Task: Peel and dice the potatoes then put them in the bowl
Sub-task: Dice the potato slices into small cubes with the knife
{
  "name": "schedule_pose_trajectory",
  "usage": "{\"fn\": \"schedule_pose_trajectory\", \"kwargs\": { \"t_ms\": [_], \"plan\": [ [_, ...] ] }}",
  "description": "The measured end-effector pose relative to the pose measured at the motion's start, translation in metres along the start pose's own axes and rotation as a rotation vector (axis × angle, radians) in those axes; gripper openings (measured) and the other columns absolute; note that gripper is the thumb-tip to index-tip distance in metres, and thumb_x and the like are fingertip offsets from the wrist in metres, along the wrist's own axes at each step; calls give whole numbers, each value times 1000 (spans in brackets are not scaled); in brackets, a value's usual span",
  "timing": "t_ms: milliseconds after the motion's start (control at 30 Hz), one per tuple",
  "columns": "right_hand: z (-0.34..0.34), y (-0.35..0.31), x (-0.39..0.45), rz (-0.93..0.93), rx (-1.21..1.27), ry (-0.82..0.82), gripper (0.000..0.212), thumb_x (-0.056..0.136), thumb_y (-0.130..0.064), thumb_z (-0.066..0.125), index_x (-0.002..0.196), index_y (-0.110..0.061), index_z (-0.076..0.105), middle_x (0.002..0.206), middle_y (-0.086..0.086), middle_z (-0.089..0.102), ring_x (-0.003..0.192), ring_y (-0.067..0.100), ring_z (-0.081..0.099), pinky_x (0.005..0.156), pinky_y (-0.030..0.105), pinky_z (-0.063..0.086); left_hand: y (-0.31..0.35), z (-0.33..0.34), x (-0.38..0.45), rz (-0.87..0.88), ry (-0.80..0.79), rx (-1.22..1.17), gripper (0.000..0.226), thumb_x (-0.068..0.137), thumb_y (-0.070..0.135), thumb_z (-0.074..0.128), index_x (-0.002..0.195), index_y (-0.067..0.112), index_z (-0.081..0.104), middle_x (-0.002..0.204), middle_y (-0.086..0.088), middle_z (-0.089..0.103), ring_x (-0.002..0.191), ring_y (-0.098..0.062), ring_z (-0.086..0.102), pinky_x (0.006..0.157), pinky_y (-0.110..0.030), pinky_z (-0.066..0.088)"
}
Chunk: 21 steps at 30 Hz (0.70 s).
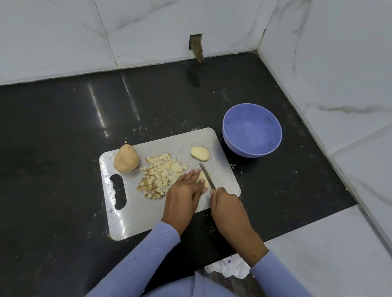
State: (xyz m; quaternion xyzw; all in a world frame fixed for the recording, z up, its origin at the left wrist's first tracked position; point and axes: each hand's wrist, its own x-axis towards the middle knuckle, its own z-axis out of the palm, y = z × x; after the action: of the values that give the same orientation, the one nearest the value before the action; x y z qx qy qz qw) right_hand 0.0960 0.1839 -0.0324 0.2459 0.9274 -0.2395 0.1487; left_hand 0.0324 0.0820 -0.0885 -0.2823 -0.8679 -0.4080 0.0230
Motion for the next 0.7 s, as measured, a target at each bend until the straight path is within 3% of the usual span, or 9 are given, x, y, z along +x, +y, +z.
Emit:
{"fn": "schedule_pose_trajectory", "kwargs": {
  "t_ms": [167, 267, 433, 600, 700],
  "plan": [
    [4, 6, -13, 20, -52, -33, 38, 104, -35, 22, 107, -7, 47, 99, 13, 62, 92, 31, 61, 79, 40, 49, 1, 1, 1, 41, -19, 32, 12, 73, 3, 72, 84, 1, 75, 106, -21, 67, 100, -32, 66, 99, -28, 40],
    [9, 19, -31, 56, -105, -71, 37, 104, -36, 21, 107, -10, 47, 96, 8, 63, 89, 25, 63, 79, 36, 52, 2, 2, 0, 45, -23, 45, 14, 73, -2, 76, 86, 2, 76, 107, -19, 67, 102, -29, 66, 95, -38, 45],
    [-2, 33, -49, 78, -108, -92, 38, 104, -37, 22, 105, -10, 49, 98, 9, 64, 92, 28, 62, 74, 32, 44, 2, -1, 0, 26, -9, 22, 14, 75, -1, 77, 88, 4, 76, 111, -18, 66, 106, -28, 64, 99, -34, 42],
    [-16, 17, -31, -7, 16, 23, 40, 102, -41, 24, 89, -13, 49, 76, 5, 55, 77, 26, 59, 74, 40, 50, -2, 0, -4, -55, -36, -7, 10, 82, 8, 71, 90, 6, 77, 122, -19, 61, 119, -28, 56, 107, -27, 31],
    [-16, 2, -14, -29, 15, 31, 37, 103, -39, 24, 87, -13, 45, 76, 4, 51, 81, 29, 58, 71, 36, 45, -2, -2, -2, -119, -48, -42, 20, 76, 7, 77, 95, 2, 75, 120, -18, 62, 118, -26, 57, 106, -28, 32]
  ]
}}
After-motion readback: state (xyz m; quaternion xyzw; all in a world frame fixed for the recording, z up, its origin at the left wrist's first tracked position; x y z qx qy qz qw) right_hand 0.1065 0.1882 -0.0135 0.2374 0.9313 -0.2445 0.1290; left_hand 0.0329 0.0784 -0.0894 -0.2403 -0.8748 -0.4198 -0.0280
